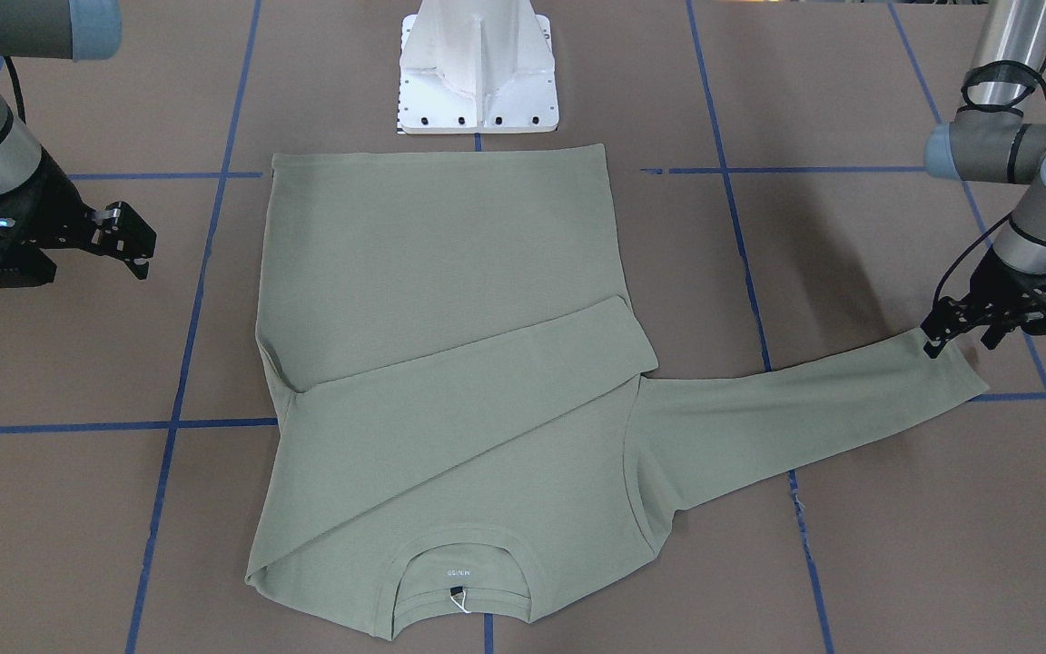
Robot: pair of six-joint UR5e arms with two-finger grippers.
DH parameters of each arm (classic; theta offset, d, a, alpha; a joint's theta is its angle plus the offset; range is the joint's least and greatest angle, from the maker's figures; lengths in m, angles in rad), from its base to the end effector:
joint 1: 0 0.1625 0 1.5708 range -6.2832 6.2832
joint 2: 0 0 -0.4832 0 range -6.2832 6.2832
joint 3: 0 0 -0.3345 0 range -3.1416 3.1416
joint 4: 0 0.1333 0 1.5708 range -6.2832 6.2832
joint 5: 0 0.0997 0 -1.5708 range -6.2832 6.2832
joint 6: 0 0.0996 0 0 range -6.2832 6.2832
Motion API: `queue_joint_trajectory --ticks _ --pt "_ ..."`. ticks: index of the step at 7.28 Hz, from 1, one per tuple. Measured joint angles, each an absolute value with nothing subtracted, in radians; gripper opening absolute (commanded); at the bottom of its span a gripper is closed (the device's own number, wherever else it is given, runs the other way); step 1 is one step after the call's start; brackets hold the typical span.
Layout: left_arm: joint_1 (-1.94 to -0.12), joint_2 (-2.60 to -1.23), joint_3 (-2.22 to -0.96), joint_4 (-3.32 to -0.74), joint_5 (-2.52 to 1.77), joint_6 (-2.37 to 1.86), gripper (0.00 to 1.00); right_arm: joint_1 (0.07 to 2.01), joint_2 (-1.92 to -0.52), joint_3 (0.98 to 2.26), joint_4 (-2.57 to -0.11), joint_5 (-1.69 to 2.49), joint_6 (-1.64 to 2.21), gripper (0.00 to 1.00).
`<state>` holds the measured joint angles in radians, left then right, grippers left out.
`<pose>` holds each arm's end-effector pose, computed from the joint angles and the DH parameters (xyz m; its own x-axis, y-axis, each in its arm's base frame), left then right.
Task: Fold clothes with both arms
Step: 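Grasp the cuff of the other sleeve with the left gripper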
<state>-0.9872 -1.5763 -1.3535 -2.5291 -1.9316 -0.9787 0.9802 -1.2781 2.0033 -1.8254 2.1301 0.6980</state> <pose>0.1750 -0.4431 0.7167 0.6977 -0.1089 -0.7081 0.3125 0.9357 0.1640 -0.2210 -0.4741 0.4333 0.7557 -0.0389 0.6537 0.0139 0.9990 0.0434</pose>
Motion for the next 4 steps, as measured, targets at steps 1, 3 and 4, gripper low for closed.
queue_joint_trajectory --ticks 1,3,4 --pt "-0.987 -1.577 -1.352 -2.529 -1.932 -0.979 0.87 0.98 -1.278 2.003 -1.825 2.13 0.698 1.0" --pt "-0.987 -1.577 -1.35 -2.53 -1.932 -0.979 0.82 0.981 -1.278 2.003 -1.825 2.131 0.698 1.0" --pt "-0.986 -1.577 -1.349 -2.53 -1.932 -0.98 0.81 0.983 -1.278 2.003 -1.825 2.131 0.698 1.0"
